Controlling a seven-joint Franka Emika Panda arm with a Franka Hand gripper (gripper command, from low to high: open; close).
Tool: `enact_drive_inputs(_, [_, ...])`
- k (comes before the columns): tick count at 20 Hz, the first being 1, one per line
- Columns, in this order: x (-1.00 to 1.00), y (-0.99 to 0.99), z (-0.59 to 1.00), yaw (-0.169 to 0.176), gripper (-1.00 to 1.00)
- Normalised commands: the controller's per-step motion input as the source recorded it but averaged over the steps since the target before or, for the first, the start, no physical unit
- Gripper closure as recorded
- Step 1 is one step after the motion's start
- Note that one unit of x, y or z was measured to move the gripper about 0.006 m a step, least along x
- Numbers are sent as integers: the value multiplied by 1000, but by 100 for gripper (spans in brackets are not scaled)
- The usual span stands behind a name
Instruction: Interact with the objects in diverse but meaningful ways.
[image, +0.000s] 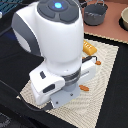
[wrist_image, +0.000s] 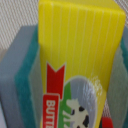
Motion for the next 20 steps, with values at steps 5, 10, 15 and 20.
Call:
enact_drive_inputs(5, [723, -46, -203, -1, 100])
enact_drive_inputs(10, [387, -222, -79, -3, -100])
enact_drive_inputs(15, [238, -117, 342, 1, -100])
enact_drive_inputs(20, [117, -1, 764, 6, -100])
